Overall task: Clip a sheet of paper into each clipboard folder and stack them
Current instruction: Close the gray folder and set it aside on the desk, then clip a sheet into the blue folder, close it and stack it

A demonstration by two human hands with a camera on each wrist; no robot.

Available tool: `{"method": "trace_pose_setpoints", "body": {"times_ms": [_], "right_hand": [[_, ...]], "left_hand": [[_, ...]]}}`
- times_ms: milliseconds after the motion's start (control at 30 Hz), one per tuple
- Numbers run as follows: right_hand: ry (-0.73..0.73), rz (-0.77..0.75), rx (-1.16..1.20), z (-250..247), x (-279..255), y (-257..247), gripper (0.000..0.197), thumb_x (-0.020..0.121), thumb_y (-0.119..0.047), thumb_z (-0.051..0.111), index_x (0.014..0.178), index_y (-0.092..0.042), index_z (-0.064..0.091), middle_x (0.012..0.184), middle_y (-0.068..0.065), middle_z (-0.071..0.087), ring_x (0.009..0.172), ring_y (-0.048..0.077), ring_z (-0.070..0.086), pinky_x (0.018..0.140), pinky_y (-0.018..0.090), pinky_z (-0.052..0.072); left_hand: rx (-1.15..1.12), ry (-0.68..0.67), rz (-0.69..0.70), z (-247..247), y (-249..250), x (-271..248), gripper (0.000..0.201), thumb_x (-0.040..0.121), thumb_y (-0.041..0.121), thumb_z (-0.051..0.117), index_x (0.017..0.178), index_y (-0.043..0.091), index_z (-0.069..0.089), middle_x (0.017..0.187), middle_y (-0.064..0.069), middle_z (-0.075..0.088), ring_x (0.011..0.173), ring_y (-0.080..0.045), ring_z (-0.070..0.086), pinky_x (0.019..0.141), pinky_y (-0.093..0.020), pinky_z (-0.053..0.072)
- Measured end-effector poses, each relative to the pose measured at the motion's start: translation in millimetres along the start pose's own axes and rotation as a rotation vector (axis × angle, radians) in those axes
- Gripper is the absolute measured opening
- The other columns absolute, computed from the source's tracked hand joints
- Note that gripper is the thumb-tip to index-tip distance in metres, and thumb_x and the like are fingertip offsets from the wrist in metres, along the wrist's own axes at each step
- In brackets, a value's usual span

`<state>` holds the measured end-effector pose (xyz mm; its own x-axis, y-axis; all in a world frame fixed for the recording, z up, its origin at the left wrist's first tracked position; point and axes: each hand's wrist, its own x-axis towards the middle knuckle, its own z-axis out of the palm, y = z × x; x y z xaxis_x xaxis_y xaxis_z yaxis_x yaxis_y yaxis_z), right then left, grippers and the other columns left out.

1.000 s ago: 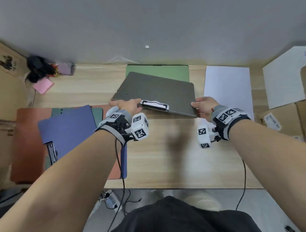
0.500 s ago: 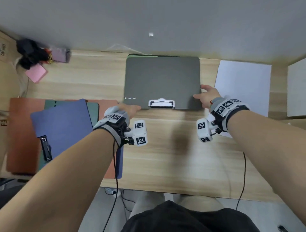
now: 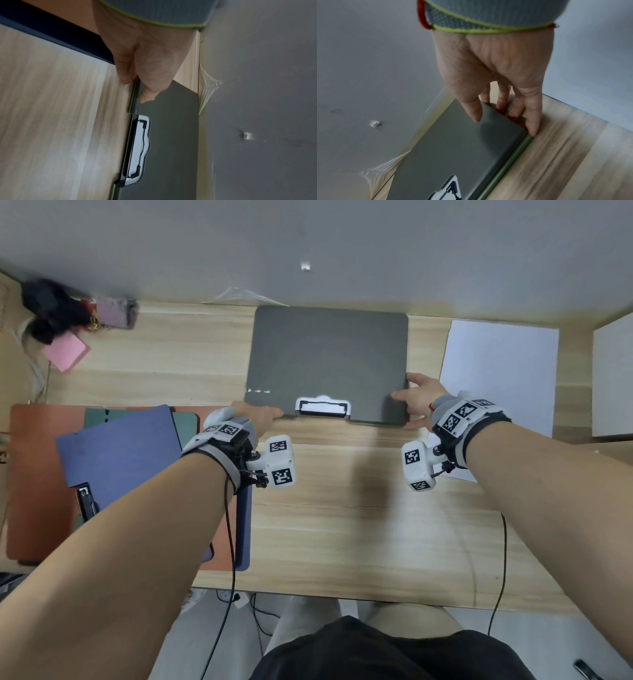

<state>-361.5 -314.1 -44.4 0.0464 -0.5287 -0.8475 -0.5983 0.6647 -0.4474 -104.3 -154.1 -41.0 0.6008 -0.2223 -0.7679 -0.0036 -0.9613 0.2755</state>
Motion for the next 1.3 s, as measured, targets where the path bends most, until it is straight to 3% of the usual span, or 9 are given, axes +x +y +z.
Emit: {"method": "trace_pose_setpoints", "body": {"times_ms": [167,300,400,567,767,900,1000,1167,1300], "right_hand": [[0.020,-0.022,-0.007,-2.5,2.9,5.3,0.058,0.091,-0.016,0.065,0.143,-0.026,0.043,0.126,0.007,0.054,0.117,0.027,0.053,0.092,0.050,0.054],[0.141,-0.107,-0.098,-12.4,-3.6,9.2,0.054,0.086,-0.023,0.067,0.137,-0.017,0.049,0.126,0.010,0.056,0.114,0.031,0.058,0.098,0.046,0.051],[0.253,-0.138,-0.151,-32.6,-13.4,14.9,0.053,0.086,-0.024,0.066,0.135,-0.015,0.049,0.137,0.009,0.052,0.122,0.030,0.053,0.103,0.040,0.045],[0.351,-0.102,-0.268,-72.3,-27.2,47.1,0.053,0.093,-0.018,0.057,0.143,-0.014,0.041,0.145,0.010,0.046,0.124,0.030,0.052,0.083,0.028,0.038],[0.240,-0.075,-0.394,-93.3,-33.0,101.1,0.057,0.095,-0.019,0.053,0.149,-0.021,0.034,0.150,0.008,0.042,0.131,0.030,0.047,0.093,0.029,0.039],[0.249,-0.114,-0.454,-101.5,-24.6,114.1,0.054,0.094,-0.018,0.051,0.146,-0.025,0.039,0.146,0.005,0.048,0.126,0.029,0.051,0.090,0.026,0.040],[0.276,-0.139,-0.444,-109.6,-18.6,110.2,0.052,0.093,-0.018,0.051,0.143,-0.025,0.043,0.144,0.003,0.051,0.126,0.029,0.052,0.093,0.027,0.041],[0.282,-0.158,-0.463,-132.7,-9.7,104.5,0.045,0.091,-0.016,0.050,0.136,-0.021,0.052,0.136,-0.002,0.059,0.121,0.024,0.055,0.099,0.031,0.044],[0.275,-0.155,-0.434,-138.0,-7.6,101.0,0.045,0.090,-0.016,0.050,0.134,-0.022,0.054,0.132,-0.003,0.061,0.118,0.023,0.057,0.097,0.031,0.046]], "left_hand": [[-0.166,-0.006,0.026,-2.7,9.9,-13.8,0.065,0.079,0.021,0.079,0.132,-0.003,0.049,0.113,-0.017,0.067,0.074,-0.022,0.065,0.070,-0.031,0.059],[-0.068,0.077,0.137,5.3,24.6,-25.9,0.088,0.064,0.034,0.078,0.137,0.012,0.032,0.111,-0.014,0.064,0.090,-0.030,0.069,0.084,-0.046,0.060],[0.052,0.026,0.235,20.4,33.8,-36.0,0.067,0.057,0.049,0.071,0.112,0.027,0.041,0.093,-0.008,0.068,0.086,-0.030,0.071,0.080,-0.046,0.060],[0.150,-0.165,0.397,59.8,50.1,-83.7,0.030,0.075,0.042,0.073,0.100,0.030,0.063,0.090,-0.001,0.073,0.083,-0.020,0.071,0.083,-0.036,0.058],[0.243,-0.412,0.446,145.1,54.7,-106.1,0.039,0.085,0.028,0.075,0.122,0.017,0.069,0.117,-0.005,0.070,0.105,-0.023,0.067,0.098,-0.030,0.050],[0.276,-0.498,0.405,187.5,62.7,-119.0,0.061,0.089,0.027,0.072,0.143,0.012,0.049,0.140,-0.004,0.056,0.125,-0.023,0.055,0.101,-0.027,0.039],[0.231,-0.561,0.362,204.8,72.9,-122.2,0.080,0.085,0.029,0.075,0.151,0.011,0.034,0.146,-0.005,0.050,0.130,-0.025,0.052,0.109,-0.035,0.042],[0.104,-0.596,0.271,229.4,91.7,-123.2,0.091,0.075,0.039,0.078,0.151,0.017,0.033,0.137,-0.006,0.055,0.108,-0.019,0.062,0.095,-0.035,0.054],[0.078,-0.596,0.272,237.0,100.7,-123.4,0.080,0.060,0.048,0.079,0.132,0.018,0.060,0.117,-0.001,0.067,0.076,-0.018,0.058,0.062,-0.027,0.047]]}}
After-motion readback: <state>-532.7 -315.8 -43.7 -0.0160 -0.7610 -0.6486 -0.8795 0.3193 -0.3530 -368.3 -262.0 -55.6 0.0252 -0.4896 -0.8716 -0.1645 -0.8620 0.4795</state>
